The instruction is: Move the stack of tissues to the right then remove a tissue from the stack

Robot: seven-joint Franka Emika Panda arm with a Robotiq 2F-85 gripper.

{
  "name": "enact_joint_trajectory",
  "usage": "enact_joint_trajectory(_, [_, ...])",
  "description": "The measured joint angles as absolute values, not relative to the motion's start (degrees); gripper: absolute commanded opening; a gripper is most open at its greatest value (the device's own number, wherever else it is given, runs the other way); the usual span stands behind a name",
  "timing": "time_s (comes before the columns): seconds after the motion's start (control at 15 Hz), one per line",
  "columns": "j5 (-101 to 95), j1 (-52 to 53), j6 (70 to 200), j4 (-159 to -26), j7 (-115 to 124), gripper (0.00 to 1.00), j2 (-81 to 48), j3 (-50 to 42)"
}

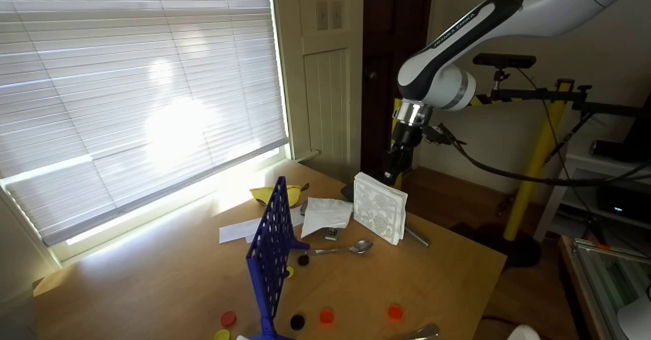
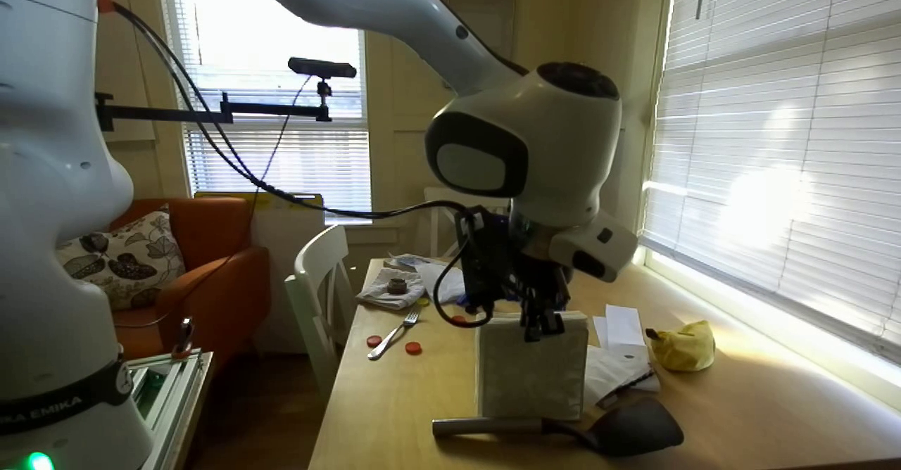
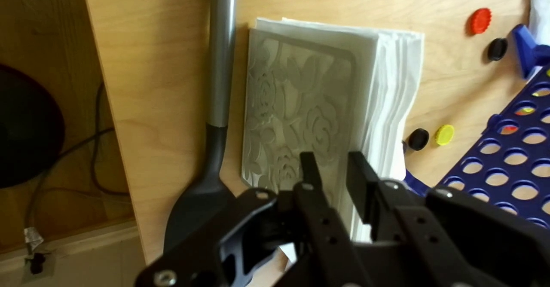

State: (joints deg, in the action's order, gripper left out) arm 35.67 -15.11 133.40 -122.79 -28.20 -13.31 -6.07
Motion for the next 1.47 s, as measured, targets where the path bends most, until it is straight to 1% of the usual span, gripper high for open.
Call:
enact_joint_trajectory(0.4, [35.67, -15.15, 133.40, -122.78, -28.20, 0.23, -12.91, -6.18])
enact_joint_trajectory(0.87, [35.67, -15.04, 133.40, -122.77, -28.20, 0.25, -12.67, -5.99])
enact_joint_trajectory(1.07, [35.68, -14.87, 133.40, -122.77, -28.20, 0.23, -12.60, -5.91])
enact_joint_trajectory(1.2, [35.67, -14.75, 133.40, -122.77, -28.20, 0.20, -12.60, -5.82])
enact_joint_trajectory(1.47, [35.67, -14.57, 133.40, -122.77, -28.20, 0.21, -12.60, -5.46])
